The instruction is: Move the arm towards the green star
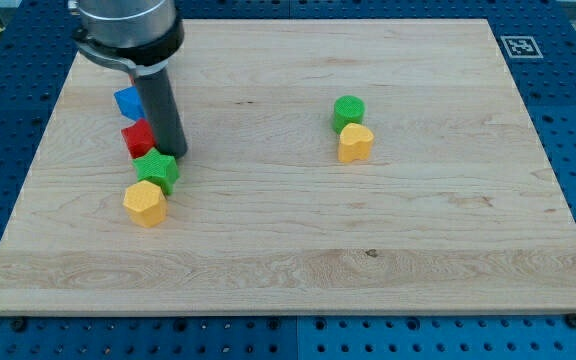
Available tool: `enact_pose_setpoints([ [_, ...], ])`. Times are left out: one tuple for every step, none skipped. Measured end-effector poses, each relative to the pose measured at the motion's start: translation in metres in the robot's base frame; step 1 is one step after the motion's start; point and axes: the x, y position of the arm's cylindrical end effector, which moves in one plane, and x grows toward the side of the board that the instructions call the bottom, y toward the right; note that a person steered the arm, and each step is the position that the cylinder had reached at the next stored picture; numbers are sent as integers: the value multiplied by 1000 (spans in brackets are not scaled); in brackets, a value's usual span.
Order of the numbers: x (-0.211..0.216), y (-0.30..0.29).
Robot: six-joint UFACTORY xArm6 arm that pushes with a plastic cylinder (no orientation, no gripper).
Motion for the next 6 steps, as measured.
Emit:
enact_pose_setpoints([
  [1,-3],
  [3,27],
  [17,68],
  [42,71],
  [44,71],
  [44,68],
])
